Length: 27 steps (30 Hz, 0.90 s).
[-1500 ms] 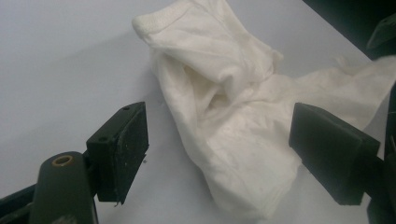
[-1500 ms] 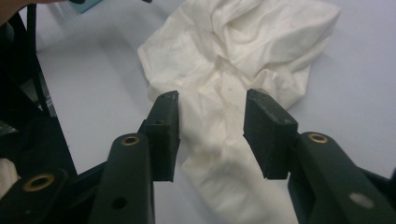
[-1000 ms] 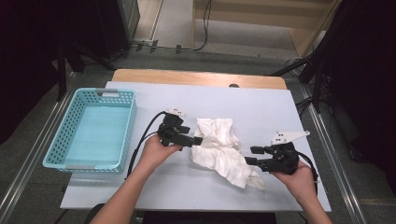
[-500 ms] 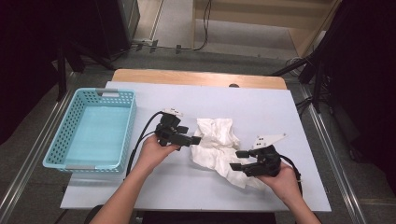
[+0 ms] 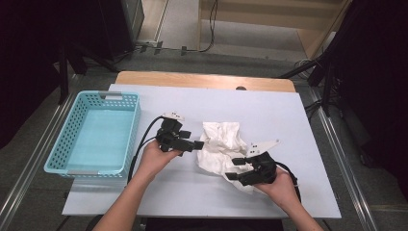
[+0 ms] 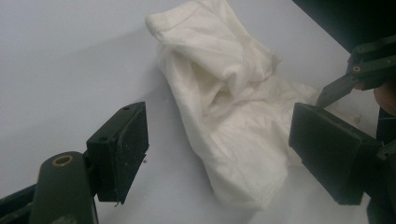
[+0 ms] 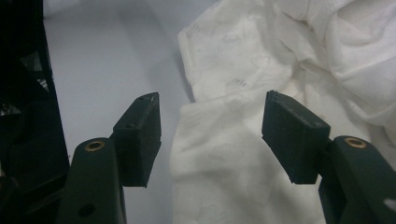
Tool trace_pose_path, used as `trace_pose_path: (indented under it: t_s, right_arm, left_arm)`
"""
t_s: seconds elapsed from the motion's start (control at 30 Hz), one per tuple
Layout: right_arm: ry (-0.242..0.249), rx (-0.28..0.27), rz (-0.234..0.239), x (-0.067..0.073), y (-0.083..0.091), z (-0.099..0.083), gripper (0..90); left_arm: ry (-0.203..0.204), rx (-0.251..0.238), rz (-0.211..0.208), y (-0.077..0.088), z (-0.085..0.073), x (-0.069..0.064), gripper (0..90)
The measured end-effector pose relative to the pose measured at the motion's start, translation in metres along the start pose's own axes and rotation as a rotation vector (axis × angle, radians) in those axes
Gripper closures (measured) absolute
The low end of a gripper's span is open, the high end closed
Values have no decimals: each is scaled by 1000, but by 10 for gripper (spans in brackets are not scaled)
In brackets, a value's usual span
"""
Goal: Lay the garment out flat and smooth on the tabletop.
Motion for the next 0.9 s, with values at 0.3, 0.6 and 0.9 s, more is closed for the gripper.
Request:
trace_pose_path:
  t_s: [0.3, 0.6, 0.9]
  right_arm:
    - [-28, -33, -42, -20, 2, 9, 360]
    - [-35, -48, -64, -36, -2, 30, 366]
    - [-44, -40, -77, -50, -7, 40, 370]
  left_arm:
    - [26, 1, -3, 1, -5, 2, 204]
    - [17, -11, -3, 4, -6, 2, 204]
    - [7, -9, -2, 4, -6, 2, 224]
Point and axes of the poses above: each handheld gripper's, and its own axes: y roughly backward along the jaws, z roughly out of its top, x roughly to its left, the point moved 1 cm from there along -y, roughly forward along the jaws, and after that the axes turned 15 degrees about z, right-handed, at the moved point
